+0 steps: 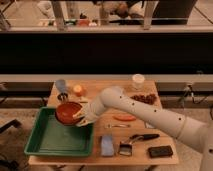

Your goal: Stack bowls into tray

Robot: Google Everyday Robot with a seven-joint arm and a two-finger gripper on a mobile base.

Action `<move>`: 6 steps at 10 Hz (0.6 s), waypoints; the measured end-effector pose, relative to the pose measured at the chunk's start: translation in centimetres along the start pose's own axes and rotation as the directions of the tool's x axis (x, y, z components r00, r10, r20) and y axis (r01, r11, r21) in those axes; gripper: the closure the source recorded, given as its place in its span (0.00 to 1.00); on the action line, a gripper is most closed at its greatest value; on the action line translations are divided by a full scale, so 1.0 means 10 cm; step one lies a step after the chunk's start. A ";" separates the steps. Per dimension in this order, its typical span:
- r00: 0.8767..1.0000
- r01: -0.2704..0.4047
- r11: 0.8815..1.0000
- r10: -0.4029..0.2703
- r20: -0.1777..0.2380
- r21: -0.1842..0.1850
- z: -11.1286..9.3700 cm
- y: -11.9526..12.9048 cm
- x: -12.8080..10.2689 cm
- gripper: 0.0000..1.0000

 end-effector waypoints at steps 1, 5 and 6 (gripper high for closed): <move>0.999 0.031 1.000 -0.031 0.019 -0.003 0.00 -0.06 -0.07 0.23; 0.990 0.116 0.993 -0.114 0.080 -0.025 0.01 -0.17 -0.22 0.20; 0.988 0.124 0.992 -0.120 0.092 -0.035 0.03 -0.16 -0.22 0.20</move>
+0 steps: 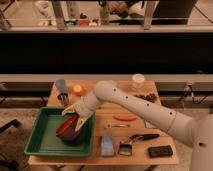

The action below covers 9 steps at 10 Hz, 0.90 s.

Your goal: Stack bowls into tray

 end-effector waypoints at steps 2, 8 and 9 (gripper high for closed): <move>1.000 -0.024 1.000 0.024 -0.008 -0.002 0.03 0.02 0.04 0.30; 0.999 -0.037 0.999 0.037 -0.027 0.004 -0.19 0.02 0.01 0.20; 0.998 -0.056 0.998 0.056 -0.036 0.005 -0.15 0.05 0.02 0.20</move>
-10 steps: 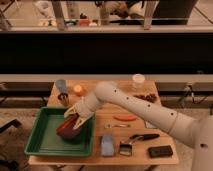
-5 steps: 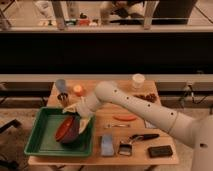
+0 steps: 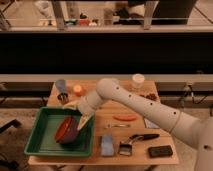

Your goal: Stack bowls into tray

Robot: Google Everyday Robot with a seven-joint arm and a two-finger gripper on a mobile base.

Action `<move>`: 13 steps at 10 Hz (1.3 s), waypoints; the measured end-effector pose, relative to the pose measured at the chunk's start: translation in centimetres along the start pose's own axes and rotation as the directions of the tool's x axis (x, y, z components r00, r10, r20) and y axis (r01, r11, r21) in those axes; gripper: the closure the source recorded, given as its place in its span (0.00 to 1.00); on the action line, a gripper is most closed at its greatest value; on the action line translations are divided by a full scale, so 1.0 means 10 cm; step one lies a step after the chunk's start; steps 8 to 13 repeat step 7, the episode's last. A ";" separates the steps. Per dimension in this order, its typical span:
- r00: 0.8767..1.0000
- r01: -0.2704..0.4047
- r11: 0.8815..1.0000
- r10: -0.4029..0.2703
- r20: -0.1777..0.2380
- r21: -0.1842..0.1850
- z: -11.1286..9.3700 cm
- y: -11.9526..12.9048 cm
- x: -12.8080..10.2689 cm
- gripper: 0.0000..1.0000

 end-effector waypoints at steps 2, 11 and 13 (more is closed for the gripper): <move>1.000 -0.009 1.000 0.009 -0.002 0.002 -0.01 0.01 0.04 0.23; 1.000 -0.010 1.000 0.010 -0.005 -0.002 -0.16 -0.01 0.01 0.20; 1.000 -0.010 1.000 0.010 -0.005 -0.002 -0.16 -0.01 0.01 0.20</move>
